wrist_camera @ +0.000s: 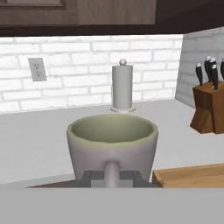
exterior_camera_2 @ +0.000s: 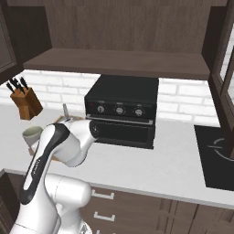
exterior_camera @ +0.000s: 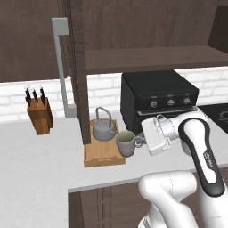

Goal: Pick the kettle from the counter and place it on the tray. Then pick the mug from the cabinet and place it on the tray. Then close the cabinet doors.

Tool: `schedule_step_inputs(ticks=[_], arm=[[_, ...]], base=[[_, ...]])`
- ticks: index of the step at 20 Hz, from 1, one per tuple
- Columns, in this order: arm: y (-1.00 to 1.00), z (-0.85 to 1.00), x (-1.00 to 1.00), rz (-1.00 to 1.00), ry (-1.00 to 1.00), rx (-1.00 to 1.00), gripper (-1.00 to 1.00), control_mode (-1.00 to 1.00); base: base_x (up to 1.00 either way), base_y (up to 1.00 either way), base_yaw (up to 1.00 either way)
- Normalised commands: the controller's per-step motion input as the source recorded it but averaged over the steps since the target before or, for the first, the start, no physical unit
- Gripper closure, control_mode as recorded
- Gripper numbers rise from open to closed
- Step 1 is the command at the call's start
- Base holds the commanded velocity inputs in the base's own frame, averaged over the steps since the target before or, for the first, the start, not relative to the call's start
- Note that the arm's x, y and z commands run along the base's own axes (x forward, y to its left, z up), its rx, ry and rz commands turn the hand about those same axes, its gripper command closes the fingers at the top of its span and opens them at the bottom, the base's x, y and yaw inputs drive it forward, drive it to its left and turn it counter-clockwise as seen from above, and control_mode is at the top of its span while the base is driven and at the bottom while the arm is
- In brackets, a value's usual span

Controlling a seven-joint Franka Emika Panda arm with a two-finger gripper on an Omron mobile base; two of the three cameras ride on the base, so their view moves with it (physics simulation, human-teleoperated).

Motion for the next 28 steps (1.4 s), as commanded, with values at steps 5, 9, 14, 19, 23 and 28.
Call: schedule_step_inputs(ticks=[5, 9, 14, 19, 23, 28], arm=[[0.11, -0.22, 0.29, 0.00, 0.01, 0.00, 1.00, -1.00], [0.05, -0.14, 0.33, 0.00, 0.00, 0.02, 1.00, -1.00], [0.00, -0.11, 0.30, 0.00, 0.00, 0.00, 1.00, -1.00], [0.00, -0.07, 0.27, 0.00, -0.02, 0.00, 1.00, -1.00], [0.00, -0.11, 0.24, 0.00, -0.04, 0.01, 1.00, -1.00], [0.00, -0.17, 0.21, 0.00, -0.03, 0.00, 1.00, -1.00]], base=[[0.00, 0.00, 0.00], [0.00, 0.00, 0.00], [0.00, 0.00, 0.00], [0.00, 0.00, 0.00], [0.00, 0.00, 0.00], [0.00, 0.00, 0.00]])
